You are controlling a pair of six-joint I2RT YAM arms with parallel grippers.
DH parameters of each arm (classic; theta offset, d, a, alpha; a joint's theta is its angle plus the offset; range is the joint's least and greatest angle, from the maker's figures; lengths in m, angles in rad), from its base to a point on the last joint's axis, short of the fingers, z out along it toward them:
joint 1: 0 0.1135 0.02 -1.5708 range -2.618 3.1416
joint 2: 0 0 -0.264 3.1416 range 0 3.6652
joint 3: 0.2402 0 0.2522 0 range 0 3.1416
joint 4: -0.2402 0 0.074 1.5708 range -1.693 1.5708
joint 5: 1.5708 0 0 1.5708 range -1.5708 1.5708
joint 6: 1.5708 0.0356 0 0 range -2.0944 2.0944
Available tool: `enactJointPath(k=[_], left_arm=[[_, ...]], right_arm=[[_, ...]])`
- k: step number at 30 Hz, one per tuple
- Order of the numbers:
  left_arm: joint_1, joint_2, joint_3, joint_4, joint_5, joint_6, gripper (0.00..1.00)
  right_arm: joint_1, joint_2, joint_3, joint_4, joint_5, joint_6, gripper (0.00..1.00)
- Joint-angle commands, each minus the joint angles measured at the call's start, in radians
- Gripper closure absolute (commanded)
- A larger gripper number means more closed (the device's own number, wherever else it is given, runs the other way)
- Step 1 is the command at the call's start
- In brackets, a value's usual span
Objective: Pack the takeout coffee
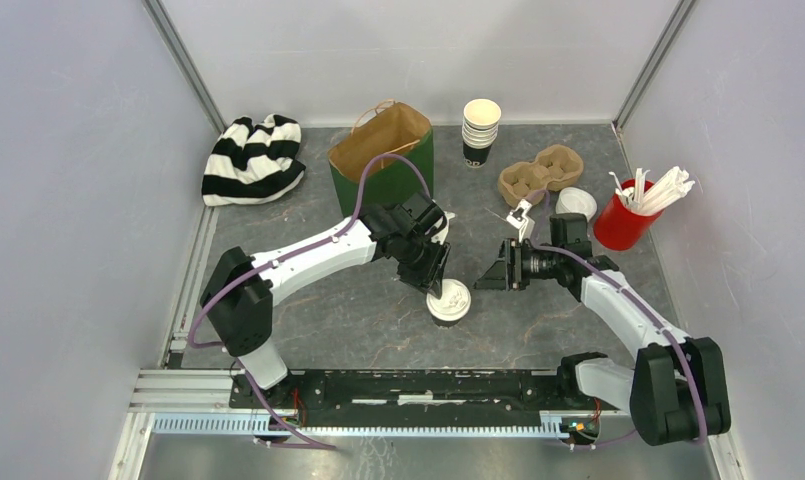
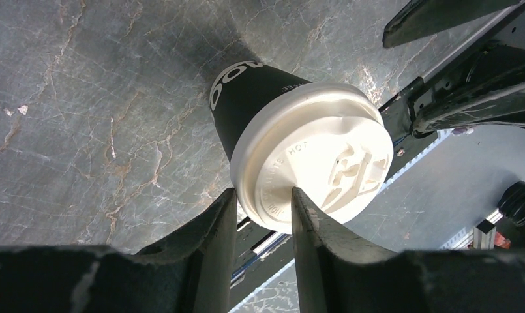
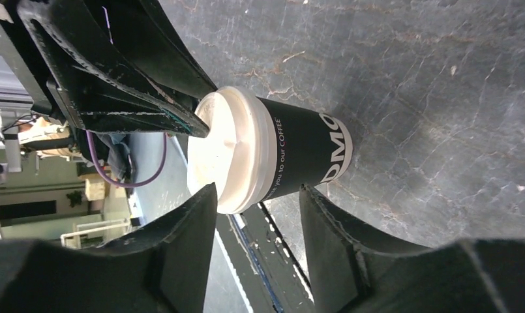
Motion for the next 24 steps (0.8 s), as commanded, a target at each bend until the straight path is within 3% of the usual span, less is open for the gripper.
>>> enactJointPath(k=[1,10,14,16,20,24], left_arm=[[-0.01,-0.013,0.008,0.01,-0.025,0.008,0.58],[-0.018,-0.005,0.012,0.012,-0.023,0.009,0.58],[-0.02,-0.005,-0.005,0.018,-0.027,0.01,0.59],[-0.02,-0.008,-0.009,0.019,-0.029,0.008,0.59],[-0.02,-0.025,0.004,0.016,-0.037,0.005,0.59],[-0.02,-0.033,0.068,-0.023,-0.044,0.007,0.5]], right_arm=[[0.009,0.019,-0.008,-0.011,-0.03,-0.039,0.47],[0.078,0.071,-0.04,0.071,0.003,-0.003,0.54],[0.081,0.114,-0.055,-0.09,0.252,-0.139,0.69],[0.081,0.117,-0.051,-0.138,0.303,-0.191,0.7],[0.08,0.051,-0.034,-0.052,0.178,-0.116,0.67],[0.081,0.06,0.036,-0.035,0.093,-0.073,0.61]])
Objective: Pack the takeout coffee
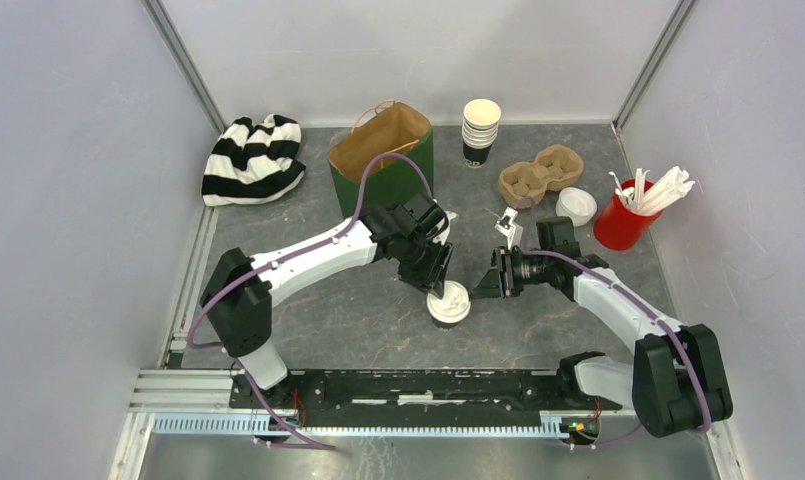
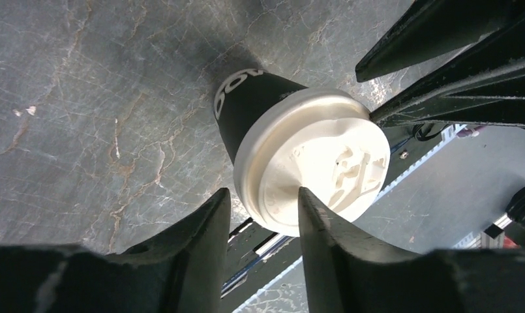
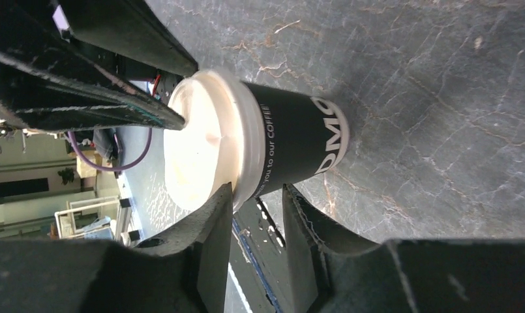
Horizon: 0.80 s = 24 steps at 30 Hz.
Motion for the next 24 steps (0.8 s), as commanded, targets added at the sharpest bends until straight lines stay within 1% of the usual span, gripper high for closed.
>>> enactJointPath(k=[1,3,5,7,8,9,11,15,18,19,21,22,24], left_arm=[[-0.007,-0.028,0.085,-0.041,-0.033,0.009,0.47],[-0.006,-0.032,0.123,-0.062,-0.039,0.012,0.41],[-0.002,-0.047,0.142,-0.066,-0.03,0.007,0.33],[0.003,-0.054,0.142,-0.05,-0.002,0.004,0.25],[0.005,-0.052,0.134,-0.039,0.013,0.006,0.22],[0.006,-0.046,0.129,-0.037,0.019,0.009,0.22],[0.006,-0.031,0.122,-0.036,0.027,0.019,0.23],[0.006,-0.018,0.097,-0.016,0.032,0.03,0.29],[0.006,-0.015,0.07,0.011,0.049,0.03,0.35],[0.006,-0.013,0.062,0.018,0.053,0.028,0.38],[0.005,-0.014,0.043,0.029,0.054,0.024,0.42],[0.006,-0.017,0.031,0.034,0.053,0.023,0.43],[0.004,-0.022,0.012,0.037,0.055,0.022,0.46]], right_arm=[[0.004,0.013,0.077,-0.034,0.046,-0.039,0.58],[0.003,0.012,0.14,-0.086,0.038,-0.063,0.48],[0.004,0.006,0.184,-0.135,0.037,-0.084,0.41],[0.005,0.004,0.218,-0.203,0.056,-0.127,0.35],[0.005,0.001,0.225,-0.225,0.059,-0.145,0.33],[0.006,-0.001,0.223,-0.234,0.049,-0.153,0.32],[0.025,0.003,0.213,-0.252,0.033,-0.164,0.32],[0.097,0.016,0.19,-0.287,0.041,-0.162,0.34],[0.123,0.007,0.158,-0.251,0.049,-0.123,0.36],[0.126,0.006,0.15,-0.233,0.047,-0.109,0.38],[0.128,0.015,0.148,-0.224,0.071,-0.099,0.49],[0.128,0.025,0.156,-0.235,0.098,-0.107,0.52],[0.129,0.037,0.181,-0.235,0.146,-0.111,0.55]])
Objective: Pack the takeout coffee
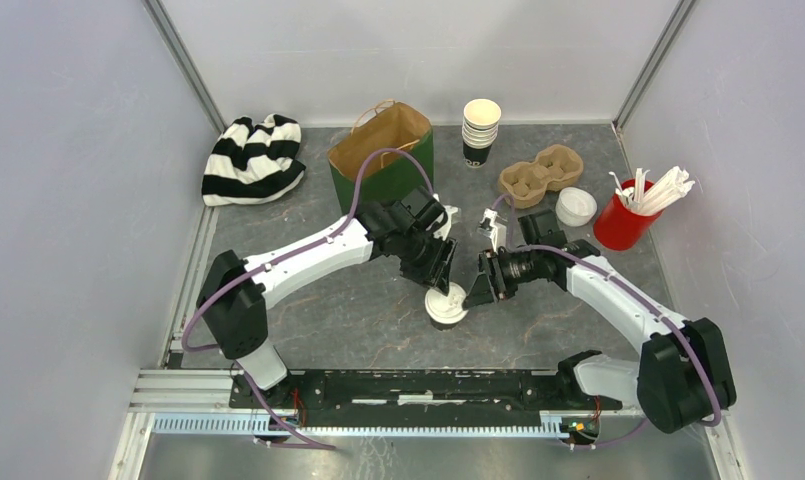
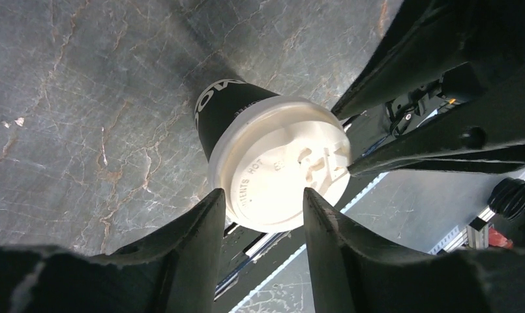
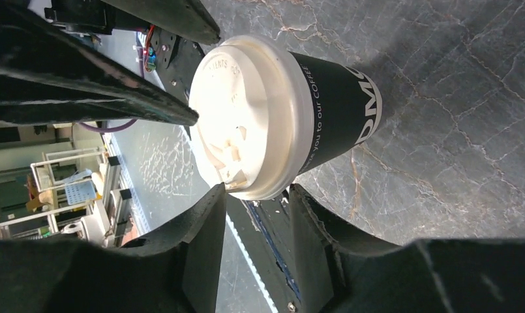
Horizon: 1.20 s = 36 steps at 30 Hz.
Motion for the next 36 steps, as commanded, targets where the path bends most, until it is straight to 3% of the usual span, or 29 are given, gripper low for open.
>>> enactJointPath(k=[1,7,14,17,25,27,30,34,36], left_arm=[[0.001,-0.008,-0.042,0.045,0.026,0.02,0.48],[0.0,-0.038,-0.089,0.07,0.062,-0.001,0.57],[-0.001,-0.056,-0.097,0.081,0.086,-0.013,0.58],[0.0,-0.065,-0.091,0.08,0.072,-0.015,0.54],[0.065,-0.155,-0.115,0.073,0.038,-0.075,0.33],[0.091,-0.183,-0.152,0.087,0.047,-0.097,0.33],[0.122,-0.197,-0.185,0.093,0.066,-0.12,0.36],[0.127,-0.156,-0.186,0.077,0.083,-0.129,0.54],[0.127,-0.122,-0.179,0.063,0.089,-0.129,0.59]], right_arm=[[0.004,0.019,0.043,0.038,0.104,0.008,0.55],[0.004,0.063,0.106,0.121,0.121,0.023,0.57],[0.002,0.116,0.167,0.097,0.133,-0.023,0.52],[-0.009,0.096,0.157,0.076,0.143,-0.015,0.44],[-0.157,-0.024,0.042,0.115,0.013,0.069,0.36],[-0.166,-0.024,-0.001,0.136,-0.017,0.069,0.35],[-0.166,-0.01,-0.055,0.171,-0.061,0.077,0.38],[-0.164,0.003,-0.074,0.193,-0.088,0.08,0.42],[-0.162,0.01,-0.09,0.219,-0.103,0.095,0.45]])
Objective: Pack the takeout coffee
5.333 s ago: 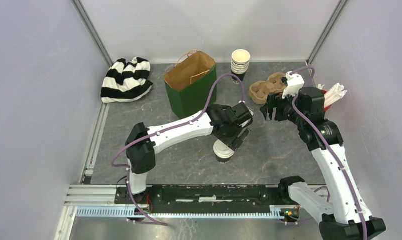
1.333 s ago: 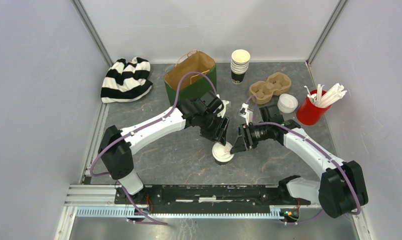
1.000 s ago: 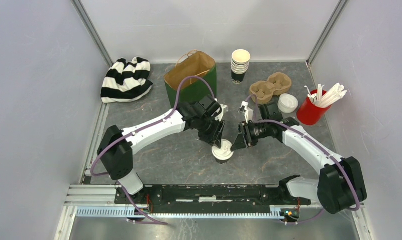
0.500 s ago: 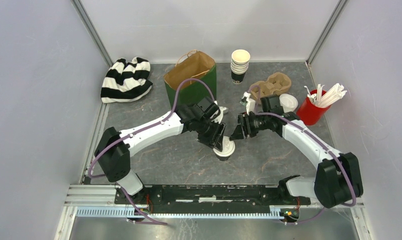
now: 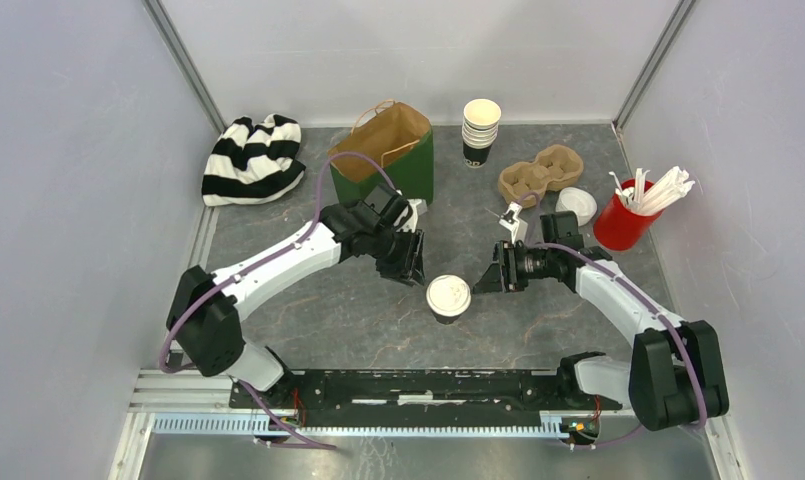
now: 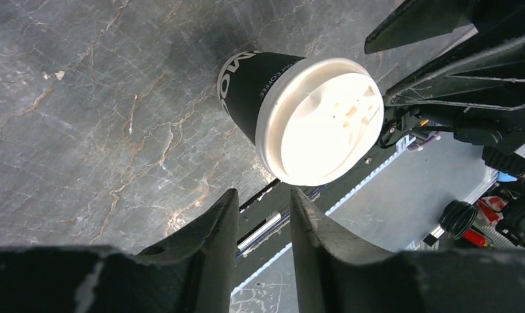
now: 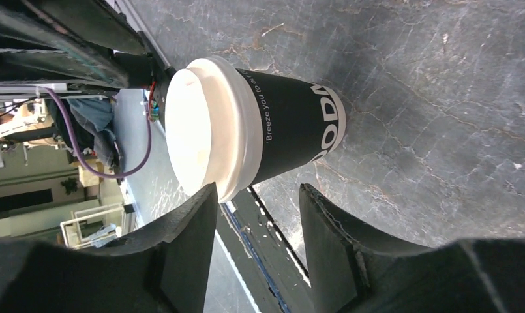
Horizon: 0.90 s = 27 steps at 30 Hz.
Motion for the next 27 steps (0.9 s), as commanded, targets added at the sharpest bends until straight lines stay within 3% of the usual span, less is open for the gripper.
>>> enactJointPath(k=[1,27], left_arm=[[-0.003,0.06,0.011,-0.011,0.037,-0.047,0.61],[-0.02,0.121,0.048,-0.022,0.053,-0.029,0.56]], right_arm=[[0.004,0.008,-0.023,0.094,-0.07,0.027,0.47],[0.036,0.013,-0.062,0.136,-0.054,0.048,0.48]])
